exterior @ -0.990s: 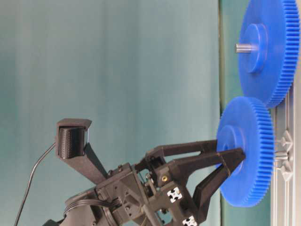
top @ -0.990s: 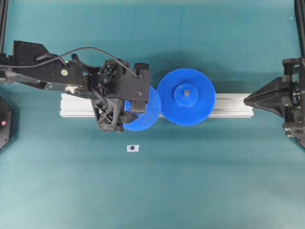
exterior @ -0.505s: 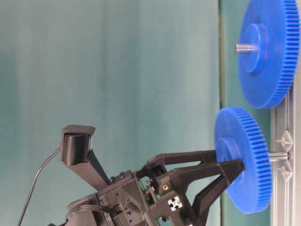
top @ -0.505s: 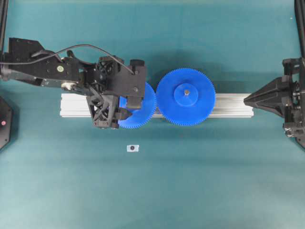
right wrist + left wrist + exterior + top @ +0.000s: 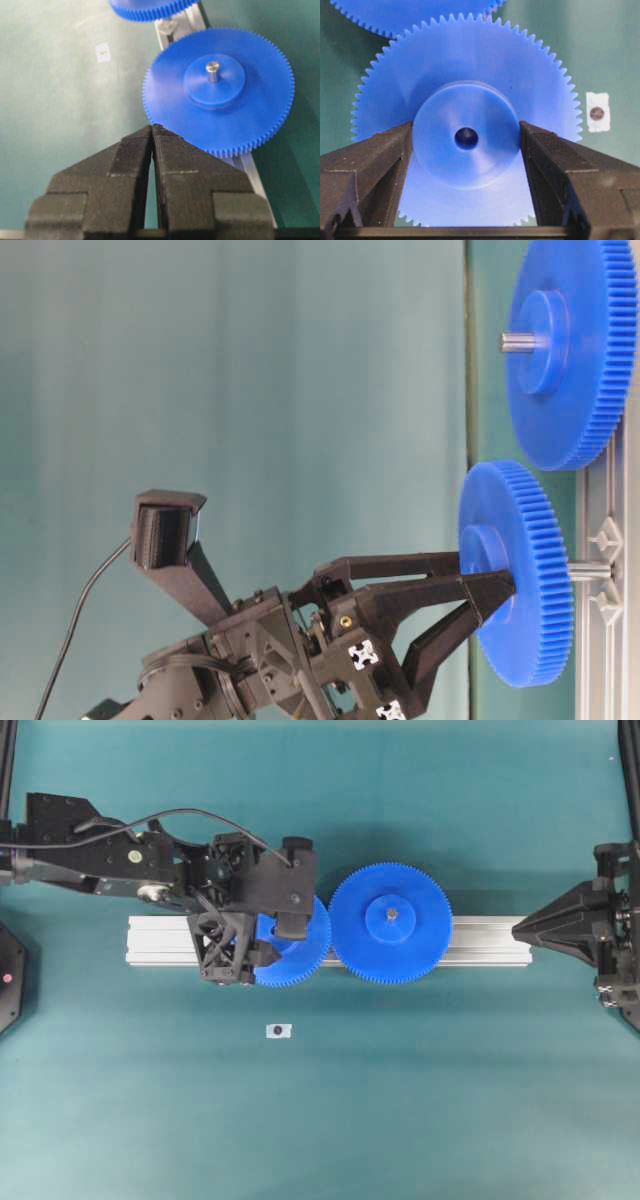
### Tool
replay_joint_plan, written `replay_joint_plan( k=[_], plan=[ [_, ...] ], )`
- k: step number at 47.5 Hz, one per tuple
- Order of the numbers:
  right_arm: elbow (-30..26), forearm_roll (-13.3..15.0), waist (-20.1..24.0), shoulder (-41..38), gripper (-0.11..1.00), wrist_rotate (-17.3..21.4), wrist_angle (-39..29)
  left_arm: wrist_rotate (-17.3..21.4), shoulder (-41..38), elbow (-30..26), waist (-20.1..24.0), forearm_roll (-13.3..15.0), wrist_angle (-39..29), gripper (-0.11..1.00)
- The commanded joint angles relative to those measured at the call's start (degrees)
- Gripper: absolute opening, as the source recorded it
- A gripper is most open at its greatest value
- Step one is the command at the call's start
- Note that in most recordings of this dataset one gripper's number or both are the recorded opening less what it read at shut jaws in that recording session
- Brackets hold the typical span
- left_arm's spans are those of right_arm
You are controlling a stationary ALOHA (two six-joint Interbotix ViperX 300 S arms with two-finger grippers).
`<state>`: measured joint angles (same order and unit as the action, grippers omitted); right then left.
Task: Insert the small gear onto the shaft.
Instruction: 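Align the small gear's bore with the shaft and push it on, meshing teeth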
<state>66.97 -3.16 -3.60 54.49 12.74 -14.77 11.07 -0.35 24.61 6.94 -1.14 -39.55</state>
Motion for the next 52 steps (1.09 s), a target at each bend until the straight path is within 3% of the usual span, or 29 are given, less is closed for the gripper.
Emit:
replay_joint_plan(
  k=[1, 52],
  plan=[
    [-0.53, 0.00, -0.09, -0.26, 0.11, 0.44, 0.44, 0.00, -0.18, -0.70, 0.44, -0.09, -0.18, 0.71],
    [-0.35, -0.09, -0.09, 3.34, 0.11, 0.97, -0.44, 0.53, -2.64, -2.37, 1.85, -0.35, -1.85, 0.71]
  ],
)
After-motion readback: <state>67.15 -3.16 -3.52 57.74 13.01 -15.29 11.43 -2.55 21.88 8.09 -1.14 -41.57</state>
